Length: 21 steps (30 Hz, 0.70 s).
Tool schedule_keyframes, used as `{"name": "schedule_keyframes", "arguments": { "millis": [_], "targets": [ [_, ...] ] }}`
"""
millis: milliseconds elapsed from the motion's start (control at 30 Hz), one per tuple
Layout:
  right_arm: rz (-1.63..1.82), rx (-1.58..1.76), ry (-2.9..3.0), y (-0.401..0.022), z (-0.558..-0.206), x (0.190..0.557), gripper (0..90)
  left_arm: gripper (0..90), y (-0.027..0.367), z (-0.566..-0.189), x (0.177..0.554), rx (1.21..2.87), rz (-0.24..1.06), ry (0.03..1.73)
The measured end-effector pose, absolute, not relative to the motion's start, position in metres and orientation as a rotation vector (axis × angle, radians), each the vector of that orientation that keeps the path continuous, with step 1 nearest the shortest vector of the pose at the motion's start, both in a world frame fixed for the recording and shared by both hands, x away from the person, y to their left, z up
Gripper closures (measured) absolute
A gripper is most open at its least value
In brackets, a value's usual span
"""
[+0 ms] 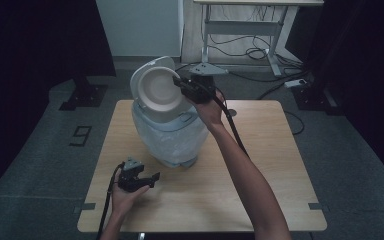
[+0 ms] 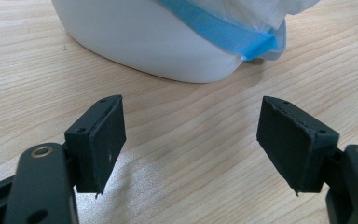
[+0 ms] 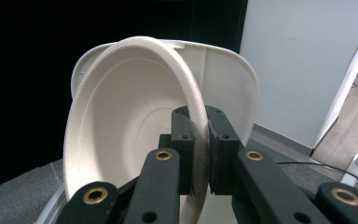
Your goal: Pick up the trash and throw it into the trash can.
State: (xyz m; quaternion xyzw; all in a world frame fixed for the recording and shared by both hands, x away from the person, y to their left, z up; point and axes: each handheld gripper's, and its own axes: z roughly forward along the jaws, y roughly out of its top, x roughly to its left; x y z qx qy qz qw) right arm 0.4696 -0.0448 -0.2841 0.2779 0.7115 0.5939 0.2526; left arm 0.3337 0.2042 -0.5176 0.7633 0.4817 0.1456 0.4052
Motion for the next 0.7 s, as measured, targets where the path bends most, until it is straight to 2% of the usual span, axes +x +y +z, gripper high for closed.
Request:
{"name": "schedule_keyframes", "arguments": {
  "millis": [233, 367, 433, 700],
  "targets": [
    [1.587, 0.752, 1.95, -0.034, -0.287, 0.477, 80.5, 23.8, 0.204, -0.517, 0.333, 1.933, 0.377, 1.214],
    [1.523, 0.756, 1.986, -0.028, -0.292, 0.479, 52.2, 23.8, 0.206, -0.517, 0.333, 1.924, 0.381, 1.217],
    [1.513, 0.77, 1.996, -0.03, -0.293, 0.479, 47.1, 23.8, 0.207, -0.516, 0.334, 1.919, 0.383, 1.221],
    [1.566, 0.806, 1.979, -0.061, -0.29, 0.465, 43.7, 23.8, 0.206, -0.517, 0.333, 1.921, 0.382, 1.219]
  ]
}}
